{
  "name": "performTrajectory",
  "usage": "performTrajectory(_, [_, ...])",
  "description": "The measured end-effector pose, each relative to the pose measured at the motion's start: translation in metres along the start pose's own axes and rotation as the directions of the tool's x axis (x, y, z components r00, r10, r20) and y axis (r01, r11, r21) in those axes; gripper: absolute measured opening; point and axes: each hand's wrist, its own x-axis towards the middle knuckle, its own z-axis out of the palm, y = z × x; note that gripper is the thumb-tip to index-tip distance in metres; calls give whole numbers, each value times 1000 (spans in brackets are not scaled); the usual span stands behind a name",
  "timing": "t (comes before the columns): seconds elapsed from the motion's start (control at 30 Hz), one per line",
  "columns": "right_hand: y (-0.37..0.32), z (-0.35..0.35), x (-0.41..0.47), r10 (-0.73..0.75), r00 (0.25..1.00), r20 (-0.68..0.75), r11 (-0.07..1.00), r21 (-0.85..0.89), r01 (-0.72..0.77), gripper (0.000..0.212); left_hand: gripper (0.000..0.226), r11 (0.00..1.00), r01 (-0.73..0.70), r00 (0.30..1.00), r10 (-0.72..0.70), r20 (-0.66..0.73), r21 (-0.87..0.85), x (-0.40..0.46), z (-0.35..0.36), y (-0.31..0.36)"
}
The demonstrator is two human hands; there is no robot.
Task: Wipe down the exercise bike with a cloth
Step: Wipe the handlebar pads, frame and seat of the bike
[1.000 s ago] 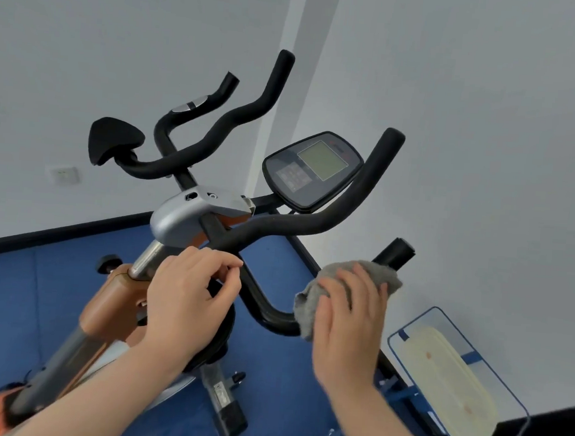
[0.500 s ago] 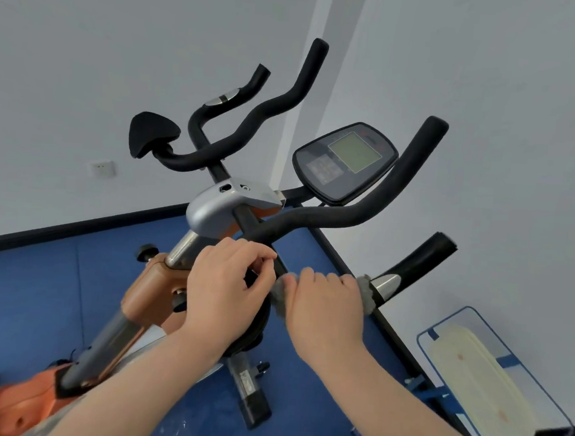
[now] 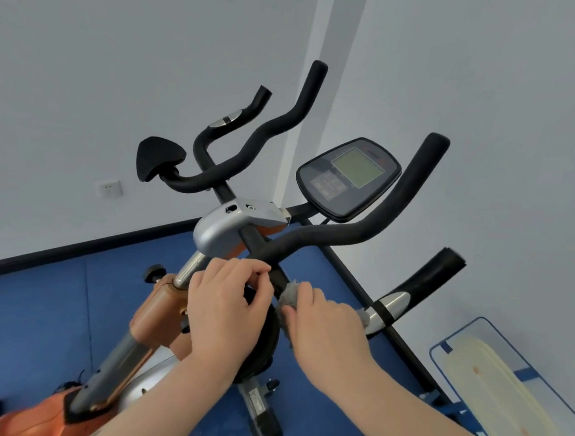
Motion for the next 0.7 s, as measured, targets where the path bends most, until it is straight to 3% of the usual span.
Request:
performTrajectory(0.17, [-7,5,38,34,989,143,970,234,-67,36,17,1000,21,1000,-21,-1,20,2,2,1])
performTrajectory(0.43, [0,-2,52,-35,961,275,940,336,-62,33,10,1000,5,1000,-5,-7,18,3,2,1])
performTrajectory(0.53, [-7,4,34,-4,988,152,957,288,-40,43,12,1000,16,1000,-16,1,-2,1,1,1])
performTrajectory(0.63, [2,10,2,-67,997,44,983,176,58,53,18,1000,-2,1000,2,6,-13,0,1,-1])
performTrajectory(0.7, [2,12,2,-59,998,-2,985,165,59,51,19,1000,-20,1000,20,-2,-2,2,0,-2])
